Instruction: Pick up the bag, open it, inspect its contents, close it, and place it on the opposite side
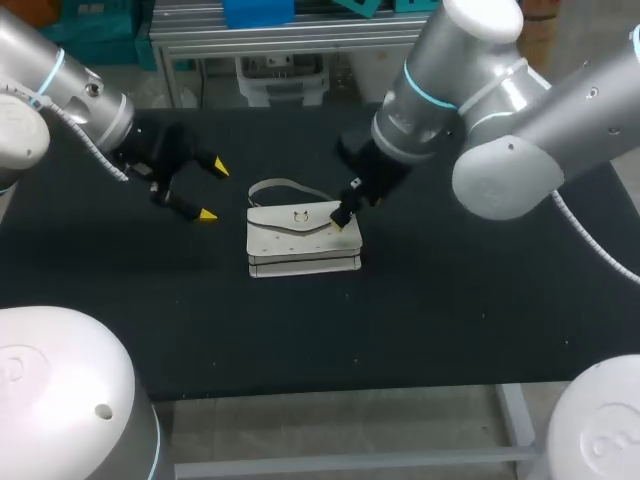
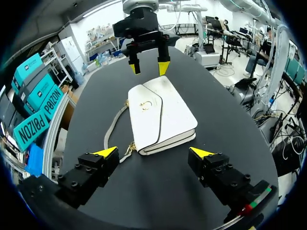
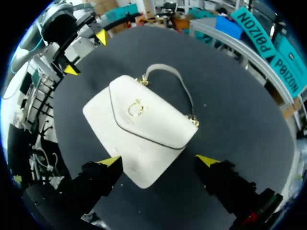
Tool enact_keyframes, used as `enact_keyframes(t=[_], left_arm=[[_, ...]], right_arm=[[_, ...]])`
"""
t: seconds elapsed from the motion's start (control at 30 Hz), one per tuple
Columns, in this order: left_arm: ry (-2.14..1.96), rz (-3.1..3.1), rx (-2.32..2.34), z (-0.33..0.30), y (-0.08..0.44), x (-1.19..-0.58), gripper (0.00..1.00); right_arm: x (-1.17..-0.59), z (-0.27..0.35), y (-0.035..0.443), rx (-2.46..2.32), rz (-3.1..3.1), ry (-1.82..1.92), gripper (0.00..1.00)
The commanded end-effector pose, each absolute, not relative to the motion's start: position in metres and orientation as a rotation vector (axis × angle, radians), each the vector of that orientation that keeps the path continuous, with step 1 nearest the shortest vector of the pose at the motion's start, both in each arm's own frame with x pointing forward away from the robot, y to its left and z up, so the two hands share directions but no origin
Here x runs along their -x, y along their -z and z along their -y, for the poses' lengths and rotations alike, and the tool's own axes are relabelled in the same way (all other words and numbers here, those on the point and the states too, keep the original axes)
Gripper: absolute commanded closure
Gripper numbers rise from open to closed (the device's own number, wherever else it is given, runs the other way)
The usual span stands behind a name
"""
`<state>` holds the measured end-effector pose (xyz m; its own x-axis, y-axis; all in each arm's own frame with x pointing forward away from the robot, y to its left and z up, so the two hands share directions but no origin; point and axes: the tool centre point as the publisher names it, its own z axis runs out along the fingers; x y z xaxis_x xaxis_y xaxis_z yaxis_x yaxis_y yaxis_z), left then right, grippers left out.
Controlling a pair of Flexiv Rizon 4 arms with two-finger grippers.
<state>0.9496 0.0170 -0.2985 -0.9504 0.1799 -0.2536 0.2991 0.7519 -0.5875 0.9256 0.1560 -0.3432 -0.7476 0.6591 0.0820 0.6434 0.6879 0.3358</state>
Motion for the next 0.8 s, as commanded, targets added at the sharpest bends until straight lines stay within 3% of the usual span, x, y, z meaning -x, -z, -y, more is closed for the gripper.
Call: enact_keyframes(t=[0.03,0.8], left_arm=[[0.93,-2.732,-0.456,-0.005,0.291,-0.944,0.0],[0.897,-2.653,-0.563,0.022,0.289,-0.952,0.0]], right_arm=[[-0.916,-0.156,0.353,-0.81,-2.515,-0.36,0.0],[-0.902,-0.17,0.36,-0.37,-2.299,-0.238,0.0]])
